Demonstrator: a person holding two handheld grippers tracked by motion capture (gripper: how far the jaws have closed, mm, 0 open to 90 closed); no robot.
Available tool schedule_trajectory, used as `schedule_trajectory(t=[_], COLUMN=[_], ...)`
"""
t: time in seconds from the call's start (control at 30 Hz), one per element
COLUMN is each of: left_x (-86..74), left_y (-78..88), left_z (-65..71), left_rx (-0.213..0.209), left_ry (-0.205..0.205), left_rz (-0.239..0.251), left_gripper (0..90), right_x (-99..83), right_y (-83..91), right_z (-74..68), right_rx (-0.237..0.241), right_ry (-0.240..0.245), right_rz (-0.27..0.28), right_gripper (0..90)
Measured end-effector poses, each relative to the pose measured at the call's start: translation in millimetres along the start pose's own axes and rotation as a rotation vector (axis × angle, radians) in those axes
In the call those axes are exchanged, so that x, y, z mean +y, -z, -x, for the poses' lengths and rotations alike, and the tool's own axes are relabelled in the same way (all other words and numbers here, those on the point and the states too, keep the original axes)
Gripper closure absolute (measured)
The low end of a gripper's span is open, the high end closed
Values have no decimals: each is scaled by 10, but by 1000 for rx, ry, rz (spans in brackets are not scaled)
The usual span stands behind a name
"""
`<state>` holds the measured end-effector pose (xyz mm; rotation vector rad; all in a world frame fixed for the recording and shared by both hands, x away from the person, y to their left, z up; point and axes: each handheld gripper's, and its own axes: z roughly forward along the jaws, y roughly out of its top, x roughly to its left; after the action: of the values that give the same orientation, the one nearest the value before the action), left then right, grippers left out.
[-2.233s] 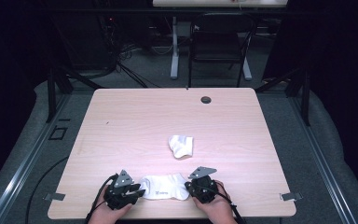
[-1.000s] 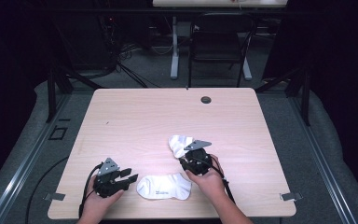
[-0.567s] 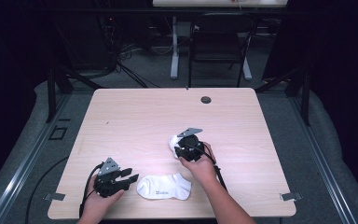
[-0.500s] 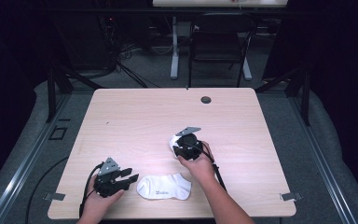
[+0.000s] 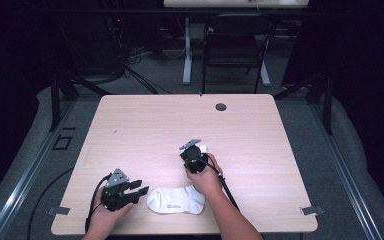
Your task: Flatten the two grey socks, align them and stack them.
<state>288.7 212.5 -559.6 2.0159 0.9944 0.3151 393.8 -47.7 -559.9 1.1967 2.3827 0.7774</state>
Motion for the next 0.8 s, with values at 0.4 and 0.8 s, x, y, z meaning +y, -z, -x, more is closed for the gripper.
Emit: schedule_trajectory(t=[0.4, 0.8], left_x=[-7, -4], left_y=[-38, -59], left_z=[22, -10], left_rx=[2, 11], left_ry=[-9, -2], left_rz=[-13, -18], left_gripper=[587, 587], right_x=[-21, -406], right_y=[444, 598], right_z=[54, 547], right_rx=[68, 46], right_ry=[-85, -322], right_rz=[151, 210], right_gripper=[900, 900])
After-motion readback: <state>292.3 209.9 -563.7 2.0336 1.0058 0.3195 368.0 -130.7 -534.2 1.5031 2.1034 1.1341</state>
